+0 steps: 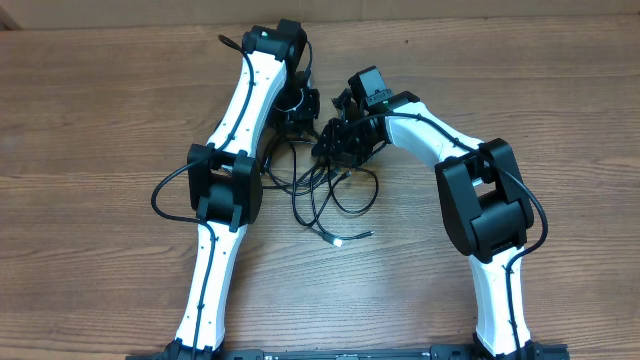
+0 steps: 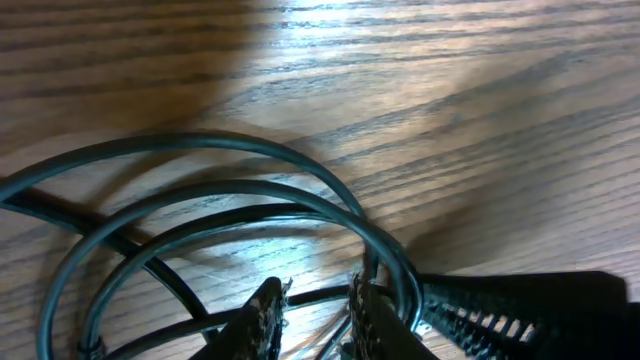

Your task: Untangle cables

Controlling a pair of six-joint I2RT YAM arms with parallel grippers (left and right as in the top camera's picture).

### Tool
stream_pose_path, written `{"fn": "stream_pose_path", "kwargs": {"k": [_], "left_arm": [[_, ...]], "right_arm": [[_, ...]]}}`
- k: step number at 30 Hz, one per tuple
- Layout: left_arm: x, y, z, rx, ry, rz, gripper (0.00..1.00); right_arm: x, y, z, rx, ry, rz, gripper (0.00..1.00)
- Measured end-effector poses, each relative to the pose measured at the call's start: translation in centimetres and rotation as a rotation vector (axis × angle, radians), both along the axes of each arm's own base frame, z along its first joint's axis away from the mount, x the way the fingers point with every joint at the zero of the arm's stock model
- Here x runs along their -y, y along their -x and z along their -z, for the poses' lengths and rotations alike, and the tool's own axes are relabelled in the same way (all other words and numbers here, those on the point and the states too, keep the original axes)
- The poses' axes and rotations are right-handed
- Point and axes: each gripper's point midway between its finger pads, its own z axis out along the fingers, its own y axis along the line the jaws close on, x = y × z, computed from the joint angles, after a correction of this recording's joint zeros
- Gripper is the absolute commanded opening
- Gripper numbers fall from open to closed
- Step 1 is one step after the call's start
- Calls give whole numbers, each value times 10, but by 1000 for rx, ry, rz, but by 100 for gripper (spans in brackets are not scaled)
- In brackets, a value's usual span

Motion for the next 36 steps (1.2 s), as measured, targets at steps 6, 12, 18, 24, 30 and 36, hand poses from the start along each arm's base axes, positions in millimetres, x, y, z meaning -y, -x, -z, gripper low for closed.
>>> {"fn": "stream_pose_path", "kwargs": {"k": [6,12,18,24,30,36], "left_arm": [[-4,4,2,-15,-21,1,16],[-5,6,2,-22,-31,2,16],[-5,6,2,-23,-32,3,16],[0,8,3,-23,-35,14,17],[3,10,3,-23,-36,22,17],[3,10,3,-22,-35,22,17]], "right_arm": [[1,-7,0,32,11,9,40],[3,-9,1,38,21,15,41],[3,-9,2,42,27,18,41],[8,-17,2,77,61,36,41],[15,-24,3,111,109,60,41],[18,-26,3,116,125,69,41]]}}
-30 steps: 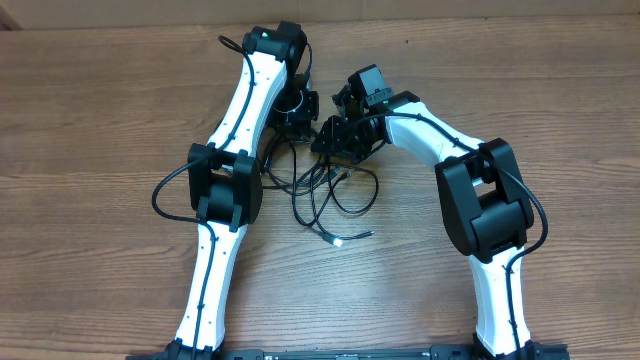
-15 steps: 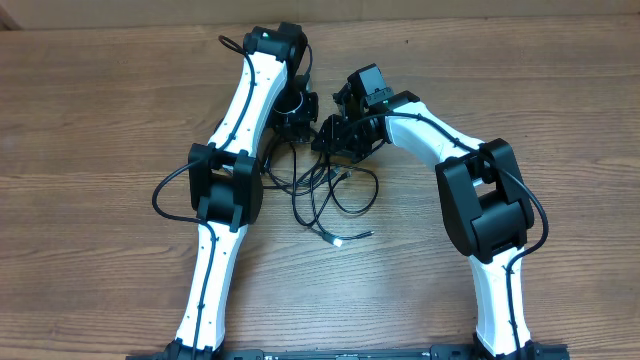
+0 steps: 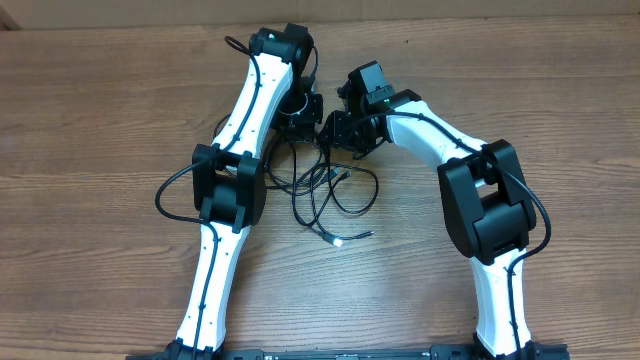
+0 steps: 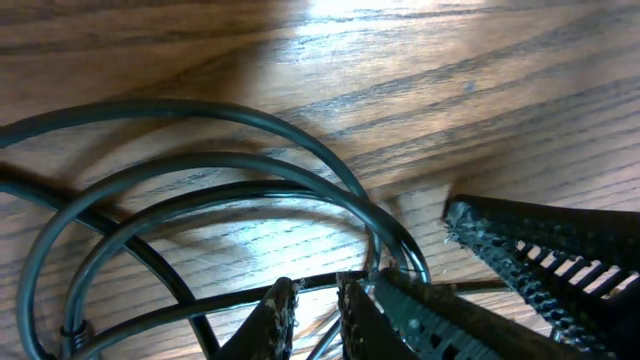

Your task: Untangle cables

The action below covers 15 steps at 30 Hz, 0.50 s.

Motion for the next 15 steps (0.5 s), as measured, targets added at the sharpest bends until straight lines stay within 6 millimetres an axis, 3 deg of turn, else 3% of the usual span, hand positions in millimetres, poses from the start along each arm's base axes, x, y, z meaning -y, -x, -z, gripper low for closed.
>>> {"fn": "stream_pose_path", "kwargs": {"k": [15], "left_arm": [[-5,-2,1,12,-30,2,18]], "right_arm": [[19,8,4,-85,51,69,28]]}}
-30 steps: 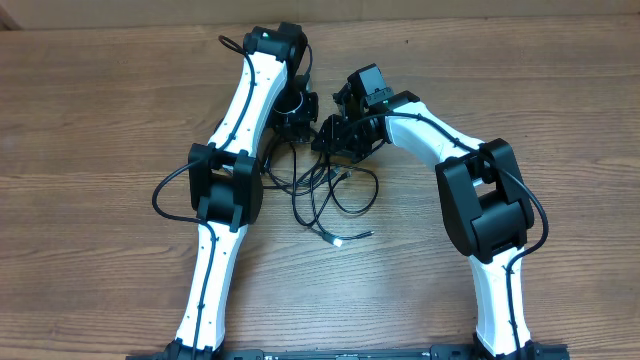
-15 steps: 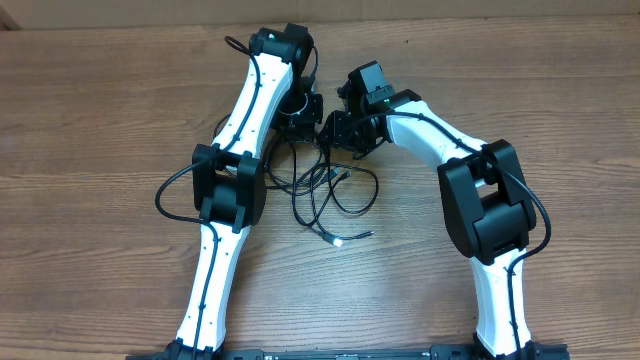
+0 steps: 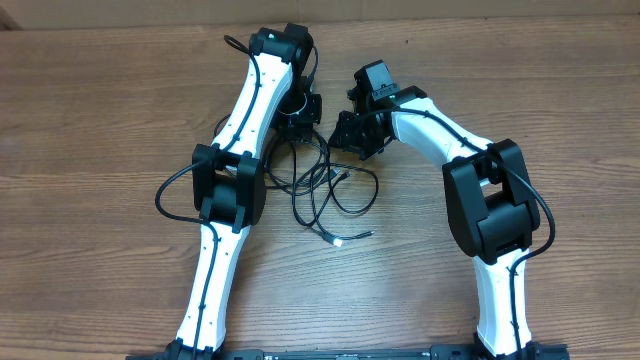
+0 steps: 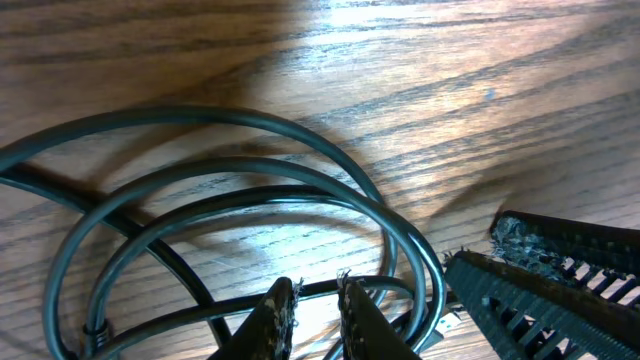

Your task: Untangle cables

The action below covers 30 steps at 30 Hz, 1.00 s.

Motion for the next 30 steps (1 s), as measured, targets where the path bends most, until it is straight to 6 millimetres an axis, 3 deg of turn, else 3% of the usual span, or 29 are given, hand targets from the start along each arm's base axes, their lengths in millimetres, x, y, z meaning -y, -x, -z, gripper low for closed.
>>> {"fn": "stream_pose_path", "kwargs": {"k": [11,22,30], "left_arm": [[0,-2,0,8,-3,-4,18],[0,-3,0,13,-2,-6,20],[0,-3,0,13,-2,-6,21]], "right_arm": [[-3,2,-1,14,17,-24,32],[4,32,-1,-78,54,-130,34],[-2,25,-3,-30,47,-151,35]]}}
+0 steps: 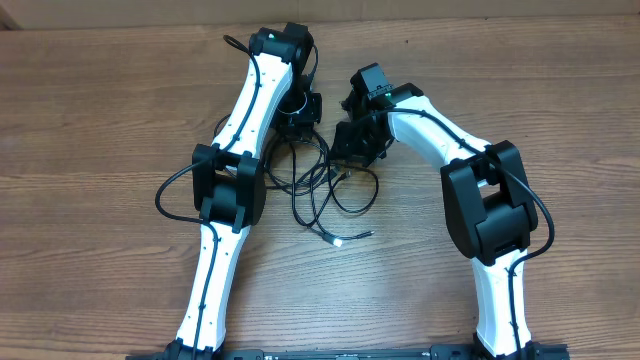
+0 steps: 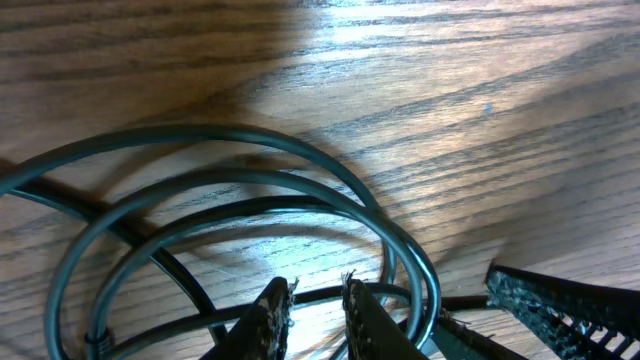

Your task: Untangle cables

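Observation:
A tangle of thin black cables (image 1: 322,182) lies on the wooden table between the arms, one plug end (image 1: 338,240) pointing toward the front. My left gripper (image 1: 298,118) hangs over the tangle's back edge. In the left wrist view its tips (image 2: 318,285) stand a narrow gap apart, and a thin strand crosses that gap just past them. Dark green-black loops (image 2: 230,132) curve round ahead of them. My right gripper (image 1: 351,146) is down at the tangle's right back corner. Its ribbed fingers (image 2: 560,300) show at the lower right with a strand leading to them; their grip is hidden.
The wooden table (image 1: 520,90) spreads around the tangle on every side. A black loop of the left arm's own wiring (image 1: 165,190) sticks out beside its elbow. The two wrists sit close together at the back of the tangle.
The right gripper's fingers have shifted lower and further right in the left wrist view. The cable loops sit slightly lower there. My left jaws stand a little wider apart.
Both grippers were close together at the tangle's back, the right one right beside the left. Then the right fingers stood spread next to my left jaws, which had narrowed. The right gripper then sat further right, and the loops stayed around the left tips.

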Controlling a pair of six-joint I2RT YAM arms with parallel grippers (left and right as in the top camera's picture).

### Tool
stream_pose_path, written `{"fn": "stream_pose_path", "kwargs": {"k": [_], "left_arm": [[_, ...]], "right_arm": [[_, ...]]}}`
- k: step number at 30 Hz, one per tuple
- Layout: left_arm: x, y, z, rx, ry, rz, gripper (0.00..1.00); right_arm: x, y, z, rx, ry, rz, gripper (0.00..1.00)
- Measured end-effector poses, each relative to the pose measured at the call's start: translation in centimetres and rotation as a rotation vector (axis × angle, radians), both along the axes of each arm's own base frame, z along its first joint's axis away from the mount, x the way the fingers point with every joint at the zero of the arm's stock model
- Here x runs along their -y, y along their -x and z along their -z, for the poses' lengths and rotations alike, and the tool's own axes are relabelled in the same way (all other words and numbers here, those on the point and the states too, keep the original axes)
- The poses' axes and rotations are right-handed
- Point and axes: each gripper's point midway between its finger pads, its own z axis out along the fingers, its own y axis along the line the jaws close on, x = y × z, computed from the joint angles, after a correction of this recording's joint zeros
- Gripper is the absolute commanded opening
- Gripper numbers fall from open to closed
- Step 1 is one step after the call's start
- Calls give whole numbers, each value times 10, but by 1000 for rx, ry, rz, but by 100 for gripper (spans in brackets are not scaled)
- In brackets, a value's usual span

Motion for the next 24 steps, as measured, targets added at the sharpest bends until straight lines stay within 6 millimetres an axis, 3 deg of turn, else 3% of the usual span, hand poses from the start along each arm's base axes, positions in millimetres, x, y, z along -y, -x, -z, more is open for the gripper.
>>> {"fn": "stream_pose_path", "kwargs": {"k": [24], "left_arm": [[-3,1,0,-2,-16,1,24]], "right_arm": [[-4,-6,0,35,12,9,35]]}}
